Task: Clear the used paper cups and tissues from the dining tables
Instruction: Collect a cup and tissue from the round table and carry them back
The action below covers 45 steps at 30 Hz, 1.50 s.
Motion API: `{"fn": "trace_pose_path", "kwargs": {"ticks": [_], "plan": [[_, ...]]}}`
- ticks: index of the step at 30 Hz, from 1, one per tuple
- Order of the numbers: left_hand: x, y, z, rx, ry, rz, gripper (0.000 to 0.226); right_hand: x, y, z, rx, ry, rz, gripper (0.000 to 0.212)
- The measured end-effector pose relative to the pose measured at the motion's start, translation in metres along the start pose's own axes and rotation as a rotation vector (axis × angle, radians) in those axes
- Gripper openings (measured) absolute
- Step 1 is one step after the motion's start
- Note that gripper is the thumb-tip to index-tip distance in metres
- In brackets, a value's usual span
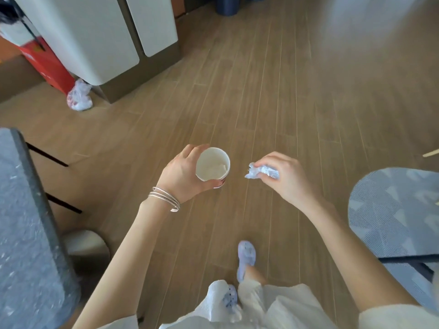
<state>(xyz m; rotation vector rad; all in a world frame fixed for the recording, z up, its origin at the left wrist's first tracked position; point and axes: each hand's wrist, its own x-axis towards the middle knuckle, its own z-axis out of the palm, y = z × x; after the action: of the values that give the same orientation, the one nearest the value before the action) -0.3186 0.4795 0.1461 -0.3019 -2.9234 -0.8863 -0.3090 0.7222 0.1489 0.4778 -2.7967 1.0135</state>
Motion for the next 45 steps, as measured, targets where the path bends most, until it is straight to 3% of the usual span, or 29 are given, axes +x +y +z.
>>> {"fn": "trace_pose_path", "kwargs": {"ticks": [13,21,26,37,45], "plan": [[0.254,-0.034,0.009,0.003,-0.006,-0.031,0.083,0.247,0.096,-0.011,-0.012,-0.098,-0.008,0.014],[0.403,-0.056,-0.012,-0.021,0.089,-0.041,0.079,0.403,0.124,-0.035,0.007,-0.034,-0.09,0.015],[0.488,-0.087,-0.018,-0.017,0.055,-0.022,0.081,0.485,0.153,-0.025,-0.002,-0.065,-0.072,0.015],[0.731,-0.148,-0.063,-0.03,-0.019,0.079,0.08,0.713,0.191,-0.023,-0.042,0.046,-0.044,0.013],[0.862,-0.168,-0.076,-0.058,-0.021,0.134,0.083,0.829,0.221,-0.029,-0.055,0.133,-0.038,0.013]]}}
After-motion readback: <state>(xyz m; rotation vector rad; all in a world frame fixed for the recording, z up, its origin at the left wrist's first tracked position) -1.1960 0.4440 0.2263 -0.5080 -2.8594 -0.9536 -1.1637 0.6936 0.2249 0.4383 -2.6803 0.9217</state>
